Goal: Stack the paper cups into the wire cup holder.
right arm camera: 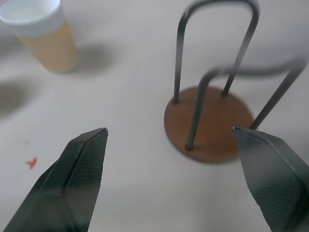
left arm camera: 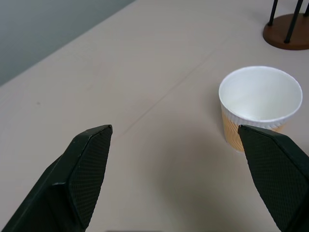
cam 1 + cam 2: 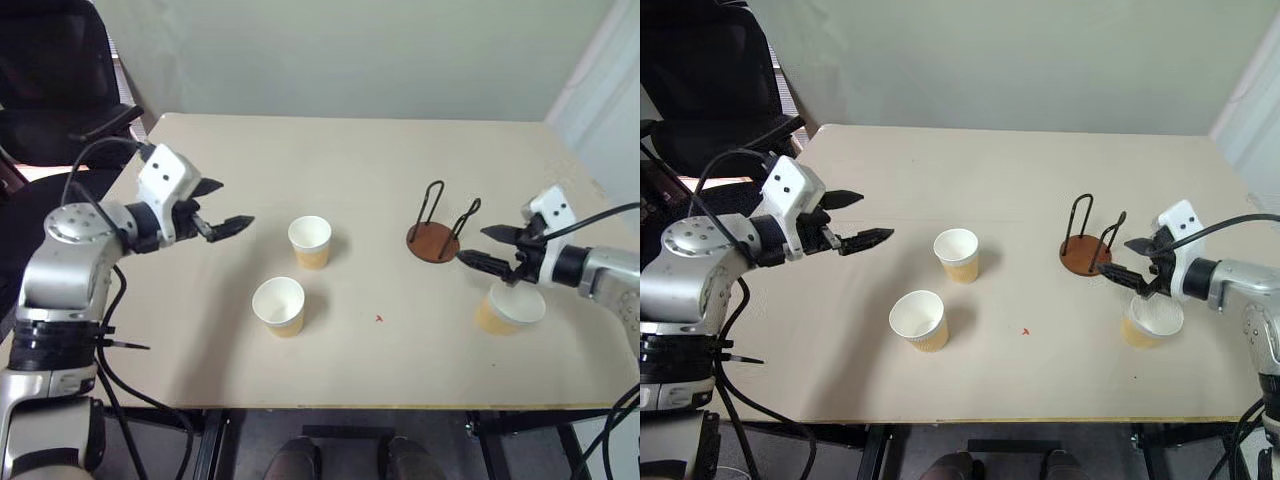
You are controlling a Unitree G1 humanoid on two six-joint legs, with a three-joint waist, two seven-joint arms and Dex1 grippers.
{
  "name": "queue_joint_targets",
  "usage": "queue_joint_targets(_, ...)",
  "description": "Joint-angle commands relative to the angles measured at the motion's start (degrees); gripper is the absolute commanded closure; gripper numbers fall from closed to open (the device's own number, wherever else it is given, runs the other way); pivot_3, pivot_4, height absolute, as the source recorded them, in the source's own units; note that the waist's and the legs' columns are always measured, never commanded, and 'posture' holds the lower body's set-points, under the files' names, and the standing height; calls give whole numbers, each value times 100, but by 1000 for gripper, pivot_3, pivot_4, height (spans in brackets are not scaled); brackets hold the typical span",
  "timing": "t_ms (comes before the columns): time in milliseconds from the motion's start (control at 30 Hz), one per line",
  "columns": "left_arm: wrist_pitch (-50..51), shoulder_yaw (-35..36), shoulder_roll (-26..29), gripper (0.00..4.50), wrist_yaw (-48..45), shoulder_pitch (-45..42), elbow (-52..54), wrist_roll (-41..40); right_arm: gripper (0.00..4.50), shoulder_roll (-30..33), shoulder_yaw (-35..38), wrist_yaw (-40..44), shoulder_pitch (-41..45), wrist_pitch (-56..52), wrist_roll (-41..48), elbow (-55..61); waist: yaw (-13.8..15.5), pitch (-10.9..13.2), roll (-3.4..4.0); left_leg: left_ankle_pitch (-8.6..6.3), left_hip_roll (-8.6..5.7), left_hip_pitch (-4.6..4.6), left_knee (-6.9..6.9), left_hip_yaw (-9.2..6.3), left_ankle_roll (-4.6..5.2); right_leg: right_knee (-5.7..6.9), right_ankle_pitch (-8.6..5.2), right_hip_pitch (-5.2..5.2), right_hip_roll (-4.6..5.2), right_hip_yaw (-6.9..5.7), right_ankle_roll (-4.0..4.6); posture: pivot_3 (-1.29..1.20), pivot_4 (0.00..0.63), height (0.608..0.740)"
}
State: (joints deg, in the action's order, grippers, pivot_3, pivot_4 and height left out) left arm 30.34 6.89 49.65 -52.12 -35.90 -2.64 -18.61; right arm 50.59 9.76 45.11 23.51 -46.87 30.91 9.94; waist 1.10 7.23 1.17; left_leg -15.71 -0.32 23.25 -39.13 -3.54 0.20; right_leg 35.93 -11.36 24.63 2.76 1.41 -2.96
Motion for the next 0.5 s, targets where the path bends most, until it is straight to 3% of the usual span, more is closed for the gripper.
queue_joint_targets(33,-41,72,1,26,-1,-269,39,-48,231,199,313,-46,141,-13,-5,134,2,0,0,0,0,-1,-1,0,-1,2,0,0,0,0,0,0,150,740)
queue_joint_targets(500,-212,-462,-504,26,-832,-1032,-352,-239,231,735,1154,-244,-125,-1213,537,833,33,0,-1,3,-1,-4,1,0,-10,6,2,-4,0,3,1,0,150,740)
